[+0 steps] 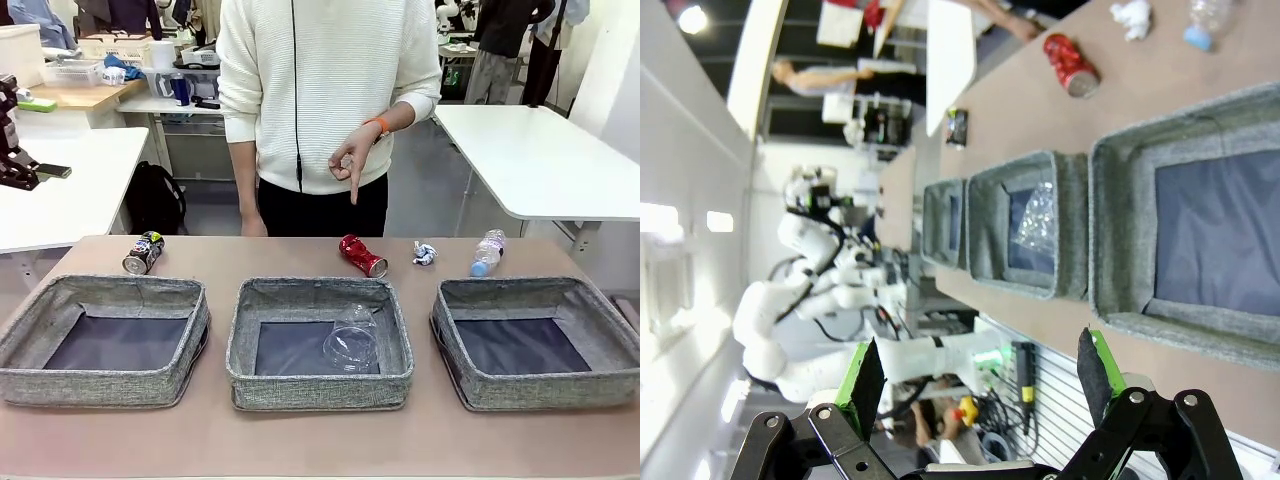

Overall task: Sort the waste into the appropriate baskets.
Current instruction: Pick up the waste item pointed out by the person.

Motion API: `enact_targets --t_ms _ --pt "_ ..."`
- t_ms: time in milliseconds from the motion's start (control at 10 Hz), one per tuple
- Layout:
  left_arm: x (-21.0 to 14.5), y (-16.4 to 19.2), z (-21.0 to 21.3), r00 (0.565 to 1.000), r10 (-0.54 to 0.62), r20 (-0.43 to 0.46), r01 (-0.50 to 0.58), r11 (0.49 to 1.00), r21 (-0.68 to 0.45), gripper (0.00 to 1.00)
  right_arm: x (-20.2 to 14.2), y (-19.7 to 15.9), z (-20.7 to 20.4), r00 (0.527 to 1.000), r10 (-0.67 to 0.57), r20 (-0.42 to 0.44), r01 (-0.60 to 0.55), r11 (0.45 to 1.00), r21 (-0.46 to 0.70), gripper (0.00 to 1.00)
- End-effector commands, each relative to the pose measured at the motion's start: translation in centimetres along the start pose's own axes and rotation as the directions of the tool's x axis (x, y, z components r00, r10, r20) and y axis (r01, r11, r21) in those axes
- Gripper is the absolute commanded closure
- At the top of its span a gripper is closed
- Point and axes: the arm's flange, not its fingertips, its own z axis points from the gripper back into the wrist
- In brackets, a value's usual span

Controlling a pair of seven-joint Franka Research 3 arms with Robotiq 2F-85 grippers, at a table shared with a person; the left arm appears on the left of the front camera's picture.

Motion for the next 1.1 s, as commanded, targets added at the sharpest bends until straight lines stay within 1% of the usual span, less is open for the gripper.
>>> enact_targets --t_ms 0,100,200,300,400,500,600,800,900,1000 --pt "-0.3 0.0 0.2 1.0 -0.012 -0.011 0.012 1.0 -0.004 0.0 1.6 5.1 -8.3 0.95 0.266 -0.163 -0.288 0.948 -0.135 0.0" --pt "-0.3 0.0 0.2 1.0 -0.012 -0.011 0.012 1.0 -0.004 0.0 1.1 7.2 -13.7 0.892 0.377 -0.249 -0.435 0.867 -0.244 0.0" --pt "-0.3 0.0 0.2 1.0 -0.012 -0.011 0.012 1.0 -0.004 0.0 -0.4 8.7 -18.7 0.818 0.451 -0.356 -0.549 0.798 -0.25 0.0" --pt "-0.3 0.0 0.2 1.0 -0.012 -0.011 0.012 1.0 -0.004 0.0 -2.5 9.6 -22.5 0.748 0.518 -0.416 -0.637 0.737 -0.228 0.0" --pt "-0.3 0.0 0.2 1.0 -0.012 -0.011 0.012 1.0 -0.004 0.0 -4.0 9.8 -24.7 0.699 0.565 -0.439 -0.692 0.688 -0.216 0.0" --pt "-0.3 0.0 0.2 1.0 -0.012 -0.011 0.012 1.0 -0.004 0.0 -4.7 9.7 -25.6 0.733 0.58 -0.355 -0.676 0.68 -0.284 0.0" --pt "-0.3 0.0 0.2 1.0 -0.012 -0.011 0.012 1.0 -0.004 0.0 -4.2 11.7 -24.1 0.758 0.47 -0.453 -0.605 0.766 -0.218 0.0" --pt "-0.3 0.0 0.2 1.0 -0.012 -0.011 0.012 1.0 -0.004 0.0 -4.2 11.7 -24.1 0.758 0.47 -0.453 -0.605 0.766 -0.218 0.0" --pt "-0.3 0.0 0.2 1.0 -0.012 -0.011 0.012 1.0 -0.004 0.0 -5.1 11.5 -25.8 0.73 0.514 -0.45 -0.652 0.72 -0.237 0.0" --pt "-0.3 0.0 0.2 1.0 -0.012 -0.011 0.012 1.0 -0.004 0.0 -4.0 11.6 -28.1 0.768 0.469 -0.435 -0.626 0.692 -0.359 0.0"
